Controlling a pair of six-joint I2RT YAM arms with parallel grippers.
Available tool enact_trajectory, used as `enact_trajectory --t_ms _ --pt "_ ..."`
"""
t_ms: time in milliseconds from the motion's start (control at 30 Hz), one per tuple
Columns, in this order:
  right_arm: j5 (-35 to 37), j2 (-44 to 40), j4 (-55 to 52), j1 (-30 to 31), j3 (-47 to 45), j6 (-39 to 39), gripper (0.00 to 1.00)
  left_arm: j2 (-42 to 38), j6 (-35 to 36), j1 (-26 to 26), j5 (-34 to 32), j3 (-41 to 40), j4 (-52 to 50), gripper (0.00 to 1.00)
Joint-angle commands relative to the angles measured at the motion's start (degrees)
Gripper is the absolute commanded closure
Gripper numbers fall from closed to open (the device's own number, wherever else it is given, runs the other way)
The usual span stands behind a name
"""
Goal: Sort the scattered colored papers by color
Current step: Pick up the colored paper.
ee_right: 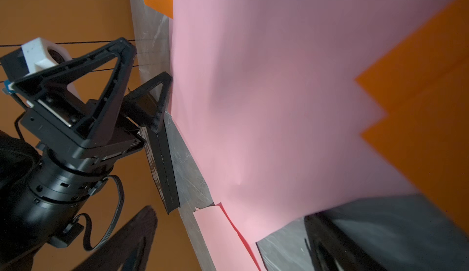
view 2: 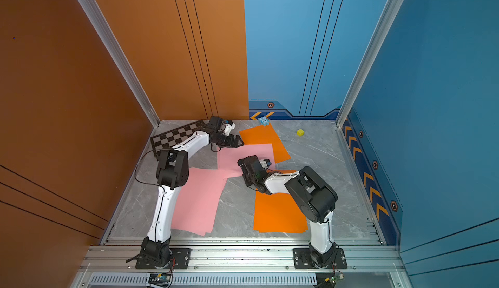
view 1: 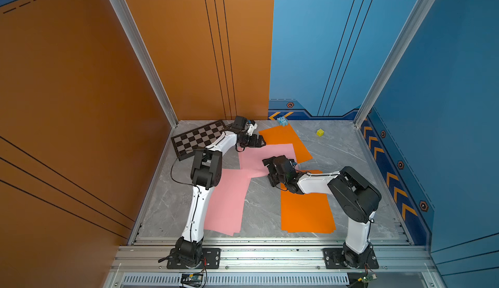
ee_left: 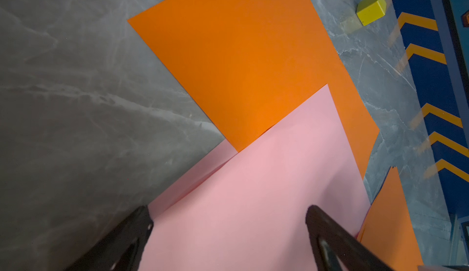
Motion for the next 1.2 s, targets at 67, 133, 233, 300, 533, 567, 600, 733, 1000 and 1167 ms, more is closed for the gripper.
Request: enact_trajectory --t_ms 67,133,233,300,533,567,600,733,1000,1167 --pt "2.74 2.86 -0.07 -2.25 -0.09 -1.17 0.06 2.17 -0.36 -0.13 3.12 -1.16 -1.75 0.02" --pt "2.09 3.03 2.11 -3.01 0.52 -3.13 0.06 2.12 -0.53 -0.13 3.61 -1.56 -1.79 0.02" --pt "0.32 3.47 1.88 -3.88 2.49 -5.63 0.08 2.00 -0.79 -0.08 3.81 -1.93 -1.78 0.02" --pt "-0.41 3.66 2.52 -4.37 2.98 -6.77 0.15 1.90 -1.16 0.02 4.46 -2.09 -1.78 0.02" --pt "-2.57 3.06 1.57 -5.33 4.24 -10.93 0.33 1.05 -3.51 0.98 8.27 -1.07 -1.78 0.04" --pt "-2.95 2.93 0.71 -5.31 4.47 -11.33 0.37 0.87 -3.74 1.19 8.30 -0.92 -1.79 0.05" --pt "-3.37 2.62 -0.59 -5.40 5.01 -12.03 0.37 0.77 -4.01 1.31 8.49 -0.79 -1.78 0.05" --pt "-4.37 1.13 -6.57 -5.37 7.24 -15.64 0.29 0.67 -4.95 1.81 9.11 -0.39 -1.82 0.06" --pt "-4.52 -2.23 -15.69 -6.52 7.40 -18.75 0.31 0.67 -5.54 1.77 9.29 -0.66 -1.69 0.07" --pt "-4.84 -3.31 -16.32 -8.15 5.82 -19.46 0.76 0.85 -5.97 1.86 9.33 -0.51 -1.75 0.08"
